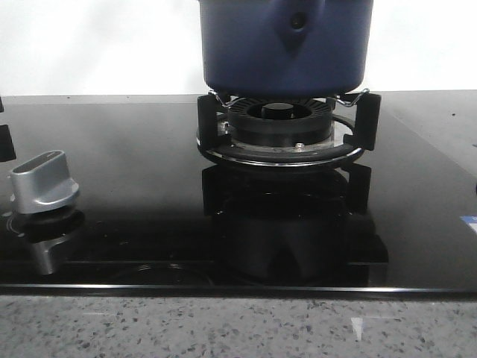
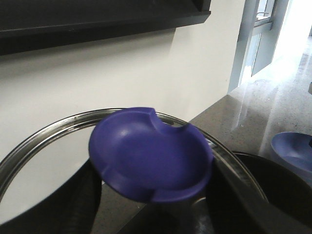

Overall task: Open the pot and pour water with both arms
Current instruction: 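Move the right gripper toward the rim of the light blue bowl, then close the right gripper on the light blue bowl rim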

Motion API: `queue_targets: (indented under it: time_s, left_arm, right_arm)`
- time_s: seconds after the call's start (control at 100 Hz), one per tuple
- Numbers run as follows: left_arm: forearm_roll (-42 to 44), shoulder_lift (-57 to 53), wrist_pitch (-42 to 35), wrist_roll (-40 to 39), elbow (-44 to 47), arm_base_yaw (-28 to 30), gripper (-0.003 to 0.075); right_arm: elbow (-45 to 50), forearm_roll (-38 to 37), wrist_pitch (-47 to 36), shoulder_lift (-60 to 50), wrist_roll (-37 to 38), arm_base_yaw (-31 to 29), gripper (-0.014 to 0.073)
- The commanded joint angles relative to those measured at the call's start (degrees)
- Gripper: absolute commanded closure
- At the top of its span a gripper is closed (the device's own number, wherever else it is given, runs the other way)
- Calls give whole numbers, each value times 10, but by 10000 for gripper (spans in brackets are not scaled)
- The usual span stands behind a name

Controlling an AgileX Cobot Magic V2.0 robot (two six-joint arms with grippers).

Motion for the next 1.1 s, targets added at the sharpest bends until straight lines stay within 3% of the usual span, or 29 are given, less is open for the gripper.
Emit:
queue_targets:
  time_s: [0.0, 0.23, 0.56, 0.82, 1.09]
  left_arm:
    - [-57, -30, 3, -4, -20, 1, 529]
    - [-57, -30, 3, -4, -20, 1, 529]
    - [-57, -30, 3, -4, -20, 1, 529]
    - [-57, -30, 3, -4, -20, 1, 529]
    - [-57, -30, 3, -4, -20, 1, 529]
  right_arm:
    - [-19, -11, -16, -7, -7, -6, 211]
    - [-19, -9, -15, 22, -8, -6, 232]
    - [-19, -8, -14, 29, -8, -6, 668]
    - [-39, 8, 4, 18, -9, -6, 668]
    - [-177, 53, 107, 18, -34, 28, 650]
